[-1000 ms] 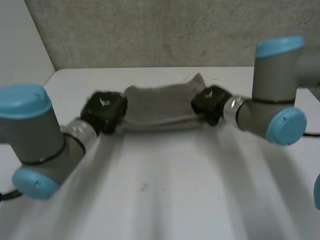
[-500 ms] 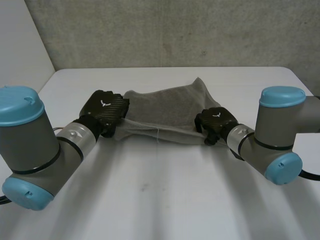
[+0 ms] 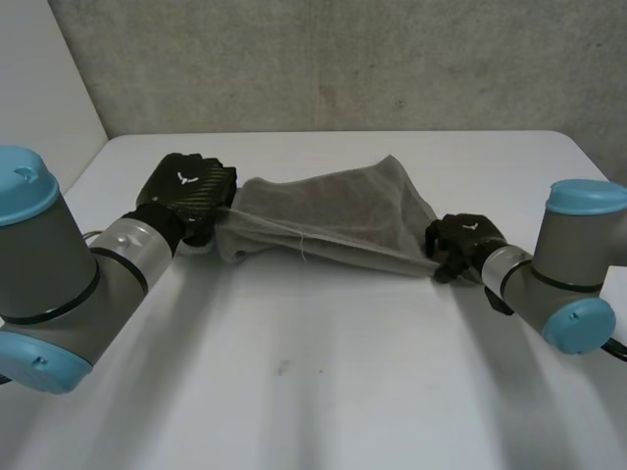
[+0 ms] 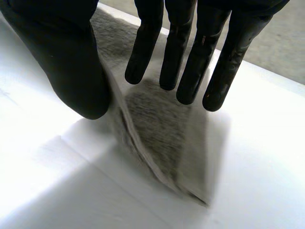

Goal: Fold the towel.

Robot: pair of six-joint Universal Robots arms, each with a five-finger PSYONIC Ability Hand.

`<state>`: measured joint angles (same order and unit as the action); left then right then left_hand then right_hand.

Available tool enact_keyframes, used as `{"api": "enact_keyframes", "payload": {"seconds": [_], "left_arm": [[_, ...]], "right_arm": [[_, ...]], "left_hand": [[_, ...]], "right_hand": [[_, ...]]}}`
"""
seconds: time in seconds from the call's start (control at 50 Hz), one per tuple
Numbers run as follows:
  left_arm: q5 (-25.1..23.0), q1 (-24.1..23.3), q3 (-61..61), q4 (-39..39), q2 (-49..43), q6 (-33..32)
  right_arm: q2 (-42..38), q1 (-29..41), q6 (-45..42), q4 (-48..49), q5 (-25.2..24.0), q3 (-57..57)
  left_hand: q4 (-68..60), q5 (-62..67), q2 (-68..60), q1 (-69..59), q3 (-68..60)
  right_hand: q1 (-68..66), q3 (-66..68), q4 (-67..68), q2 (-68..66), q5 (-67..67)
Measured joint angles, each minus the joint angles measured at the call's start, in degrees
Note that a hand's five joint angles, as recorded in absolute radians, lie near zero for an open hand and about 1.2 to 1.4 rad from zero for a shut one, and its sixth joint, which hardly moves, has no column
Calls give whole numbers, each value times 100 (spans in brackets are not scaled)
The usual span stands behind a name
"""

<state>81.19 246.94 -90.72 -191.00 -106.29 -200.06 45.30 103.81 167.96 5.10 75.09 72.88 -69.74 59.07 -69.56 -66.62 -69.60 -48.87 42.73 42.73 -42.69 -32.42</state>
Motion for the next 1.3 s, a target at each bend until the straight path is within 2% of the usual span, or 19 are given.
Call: {"api": "enact_keyframes", "payload": {"seconds": [0.06, 0.08, 0.12, 0.18, 0.46, 0.5, 0.52, 0.54, 0.58, 0.6, 0.64, 0.74, 0.9, 0.94, 1.08, 1.1, 1.12, 1.16, 1.3], "left_arm": [[-1, 15, -8, 4, 0, 23], [-4, 35, -34, 8, -4, 50], [-5, 44, -57, 10, -7, 59], [-8, 49, -108, 12, -20, 63], [-15, -36, -521, -8, -228, 55], [-20, -102, -614, -22, -309, 54], [-23, -126, -638, -27, -333, 54], [-25, -157, -668, -34, -365, 53], [-30, -191, -692, -42, -401, 51], [-33, -215, -706, -47, -430, 49], [-35, -229, -699, -51, -455, 43], [-35, -190, -595, -53, -457, 22], [-75, 68, -193, -44, -442, -7], [-194, 158, -50, -36, -478, -14], [-1245, 313, 604, 263, -974, -124], [-1245, 313, 604, 263, -974, -124], [-1498, 316, 827, 475, -1183, -297], [-1639, 314, 1004, 653, -1348, -499], [-1760, 305, 1519, 1142, -1895, -1624]], "right_arm": [[8, -63, -6, -3, -1, -12], [35, -173, -13, -10, -18, -25], [63, -237, -14, -11, -39, -28], [118, -310, -14, -8, -71, -17], [779, -460, -54, -12, -319, 214], [991, -580, -181, -26, -373, 293], [1079, -642, -272, -31, -386, 339], [1161, -709, -384, -35, -393, 390], [1285, -820, -593, -36, -399, 479], [1372, -911, -782, -34, -398, 564], [1451, -1004, -1013, -20, -393, 661], [1489, -1106, -1334, 8, -382, 796], [1413, -1098, -1432, 25, -374, 860], [1390, -1079, -1428, 27, -375, 868], [1322, -1039, -1442, 30, -380, 904], [1322, -1039, -1442, 30, -380, 904], [1306, -1037, -1457, 28, -381, 909], [1297, -1037, -1470, 28, -380, 912], [1264, -1037, -1494, 26, -388, 928]], "left_hand": [[0, 0, 0, 0, 0], [0, 0, 0, 0, 0], [0, 0, 0, 0, 0], [0, 0, 0, 0, 0], [0, 0, 0, 0, 0], [645, -562, 695, 349, 631], [1118, -969, 1100, 802, 1099], [2105, -2023, 2084, 1855, 2084], [2315, -2235, 2348, 2045, 2347], [3250, -3177, 3232, 2956, 3230], [3833, -3753, 3854, 3555, 3857], [4530, -4452, 4496, 4196, 4494], [4611, -4545, 4586, 4280, 4579], [4569, -4502, 4544, 4252, 4551], [4056, -3994, 4030, 3741, 4038], [4056, -3994, 4030, 3741, 4038], [3942, -3883, 3918, 3626, 3925], [3833, -3778, 3822, 3526, 3826], [3600, -3550, 3584, 3292, 3591]], "right_hand": [[-363, 274, 275, -282, -266], [-1270, 1111, 1111, -1122, -1099], [-2131, 1804, 1804, -1812, -1794], [-2751, 2389, 2390, -2412, -2378], [-3037, 2684, 2689, -2683, -2670], [-3042, 2686, 2694, -2683, -2678], [-3042, 2686, 2695, -2683, -2680], [-3042, 2686, 2695, -2683, -2680], [-3043, 2686, 2695, -2683, -2680], [-3044, 2686, 2695, -2683, -2680], [-3050, 2686, 2695, -2683, -2680], [-3054, 2686, 2695, -2683, -2680], [-3057, 2686, 2695, -2683, -2680], [-3057, 2686, 2695, -2683, -2680], [-3058, 2686, 2695, -2683, -2681], [-3058, 2686, 2695, -2683, -2681], [-3058, 2686, 2695, -2683, -2681], [-3058, 2686, 2695, -2683, -2677], [-3058, 2686, 2695, -2683, -2672]]}}
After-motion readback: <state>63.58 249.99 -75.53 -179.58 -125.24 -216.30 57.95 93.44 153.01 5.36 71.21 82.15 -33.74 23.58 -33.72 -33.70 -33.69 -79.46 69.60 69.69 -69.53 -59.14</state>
